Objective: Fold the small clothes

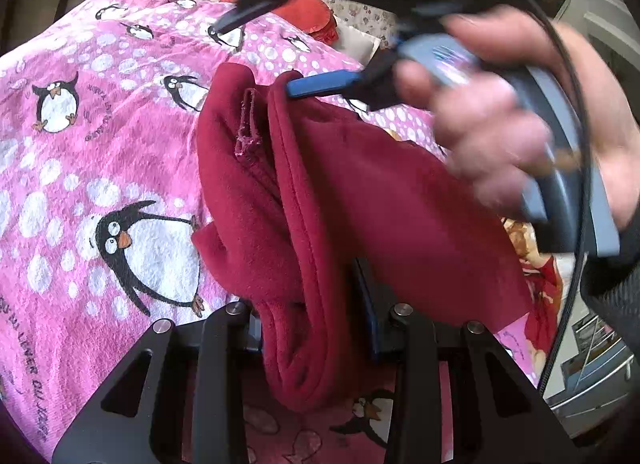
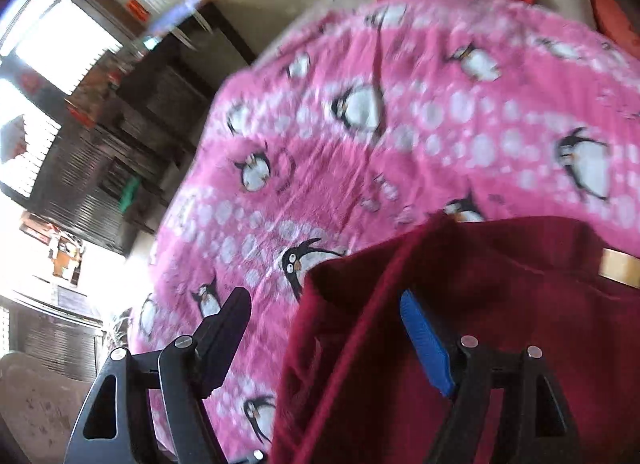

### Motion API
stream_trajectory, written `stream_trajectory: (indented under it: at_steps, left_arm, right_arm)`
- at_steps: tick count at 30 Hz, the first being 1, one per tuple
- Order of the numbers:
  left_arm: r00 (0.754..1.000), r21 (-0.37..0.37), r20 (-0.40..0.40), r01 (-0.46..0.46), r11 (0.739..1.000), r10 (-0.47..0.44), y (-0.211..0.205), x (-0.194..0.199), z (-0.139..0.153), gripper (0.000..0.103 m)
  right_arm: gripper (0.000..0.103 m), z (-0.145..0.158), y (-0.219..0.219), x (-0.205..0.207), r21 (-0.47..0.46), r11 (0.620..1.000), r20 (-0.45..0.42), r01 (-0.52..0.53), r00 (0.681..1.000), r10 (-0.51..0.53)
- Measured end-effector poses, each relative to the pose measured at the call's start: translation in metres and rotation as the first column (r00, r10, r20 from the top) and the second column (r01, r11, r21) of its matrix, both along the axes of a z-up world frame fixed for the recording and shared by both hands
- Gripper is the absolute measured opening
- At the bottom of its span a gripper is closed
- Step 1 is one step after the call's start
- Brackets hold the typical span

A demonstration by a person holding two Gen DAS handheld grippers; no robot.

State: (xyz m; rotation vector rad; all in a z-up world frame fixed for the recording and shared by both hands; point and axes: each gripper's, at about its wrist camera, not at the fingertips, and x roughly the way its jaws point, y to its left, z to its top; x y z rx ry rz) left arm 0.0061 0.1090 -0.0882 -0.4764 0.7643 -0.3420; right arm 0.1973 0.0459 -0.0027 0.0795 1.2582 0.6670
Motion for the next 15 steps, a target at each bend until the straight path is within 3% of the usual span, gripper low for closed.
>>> stream_trajectory:
  at_steps: [3, 6, 8, 10, 15]
  left_arm:
    - [1.0, -0.019, 0.005, 0.003, 1.0, -0.003, 0.003, -0.001, -0.001, 0.033]
    - [1.0, -0.03, 0.008, 0.006, 1.0, -0.006, 0.004, -0.002, -0.002, 0.033]
    - [1.0, -0.033, 0.009, 0.007, 0.999, -0.007, 0.006, -0.004, -0.002, 0.033]
    - [1.0, -0.04, 0.009, 0.008, 0.999, -0.008, 0.007, -0.005, -0.002, 0.033]
    - [1.0, -0.046, 0.013, 0.016, 0.999, -0.016, 0.013, -0.01, -0.004, 0.037]
  right_arm:
    - [0.075, -0.011, 0.029, 0.005, -0.189, 0.982, -0.023, -0.016, 1.0, 0.012]
    - [0.075, -0.019, 0.053, 0.0, -0.366, 0.928, 0.003, -0.062, 0.998, 0.068]
    - [0.075, -0.024, 0.061, -0.005, -0.487, 0.871, 0.065, -0.057, 0.993, 0.101]
    - [0.072, -0.031, 0.061, -0.006, -0.509, 0.859, 0.062, -0.055, 0.993, 0.1]
    - [0.065, -0.034, 0.056, -0.003, -0.479, 0.878, 0.063, -0.031, 0.996, 0.069]
